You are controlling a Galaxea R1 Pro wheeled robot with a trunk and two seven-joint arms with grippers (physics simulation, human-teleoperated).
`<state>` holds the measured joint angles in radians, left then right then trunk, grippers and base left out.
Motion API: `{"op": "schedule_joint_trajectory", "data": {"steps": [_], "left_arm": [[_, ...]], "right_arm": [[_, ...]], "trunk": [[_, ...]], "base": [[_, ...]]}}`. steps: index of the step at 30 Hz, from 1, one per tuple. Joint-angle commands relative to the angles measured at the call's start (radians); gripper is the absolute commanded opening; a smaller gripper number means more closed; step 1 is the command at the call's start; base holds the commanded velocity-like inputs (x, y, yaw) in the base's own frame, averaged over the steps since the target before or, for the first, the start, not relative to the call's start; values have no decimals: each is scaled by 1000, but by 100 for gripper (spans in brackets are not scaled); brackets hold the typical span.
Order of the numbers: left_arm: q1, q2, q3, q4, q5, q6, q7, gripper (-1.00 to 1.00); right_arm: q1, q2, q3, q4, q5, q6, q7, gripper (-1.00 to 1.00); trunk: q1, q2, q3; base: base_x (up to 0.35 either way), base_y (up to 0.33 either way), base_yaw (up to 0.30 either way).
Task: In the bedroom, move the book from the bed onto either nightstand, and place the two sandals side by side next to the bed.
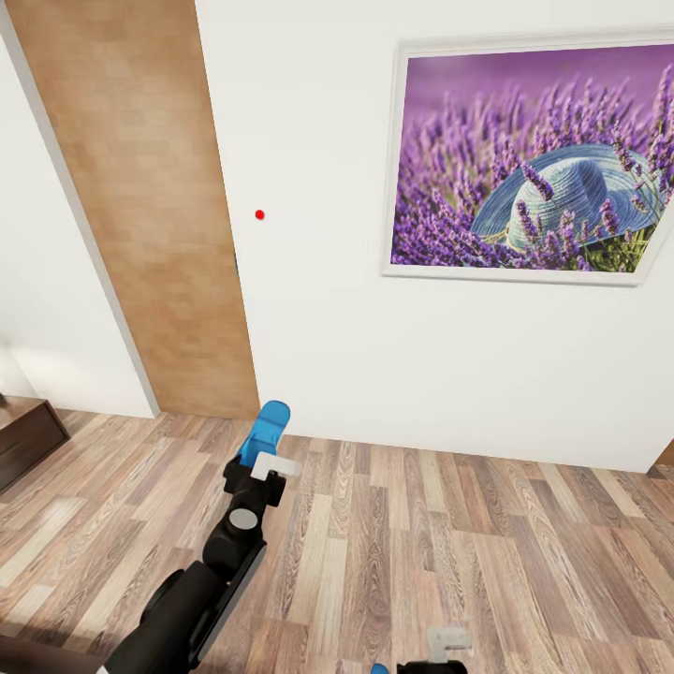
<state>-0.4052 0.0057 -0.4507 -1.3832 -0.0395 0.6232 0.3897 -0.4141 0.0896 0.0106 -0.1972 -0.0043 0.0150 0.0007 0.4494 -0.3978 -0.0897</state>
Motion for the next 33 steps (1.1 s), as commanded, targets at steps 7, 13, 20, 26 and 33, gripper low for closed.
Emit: {"op": "schedule_joint_trajectory", "data": {"steps": [7, 13, 20, 26, 33], "left_arm": [[-1, 0, -6, 21, -5, 7, 3, -100], [-1, -1, -7, 39, -5, 6, 4, -100], [-1, -2, -8, 44, -5, 4, 5, -100], [-1, -3, -8, 45, -5, 3, 6, -100], [-1, -3, -8, 46, -5, 4, 5, -100]], "right_arm": [[-1, 0, -14, -11, -1, 74, 42, 100], [-2, -20, -54, -13, 1, 88, 51, 100], [-2, -51, -102, -13, 0, 88, 54, 100], [-2, -56, -115, -13, 0, 88, 56, 100], [-2, -56, -117, -13, 0, 89, 56, 100]], "trunk": [[1, -2, -2], [1, -2, -2], [1, -2, -2], [1, -2, -2], [1, -2, -2]], "base": [[0, 0, 0], [30, 0, 0], [79, -6, 0], [18, -2, 0], [4, 0, -26]]}}
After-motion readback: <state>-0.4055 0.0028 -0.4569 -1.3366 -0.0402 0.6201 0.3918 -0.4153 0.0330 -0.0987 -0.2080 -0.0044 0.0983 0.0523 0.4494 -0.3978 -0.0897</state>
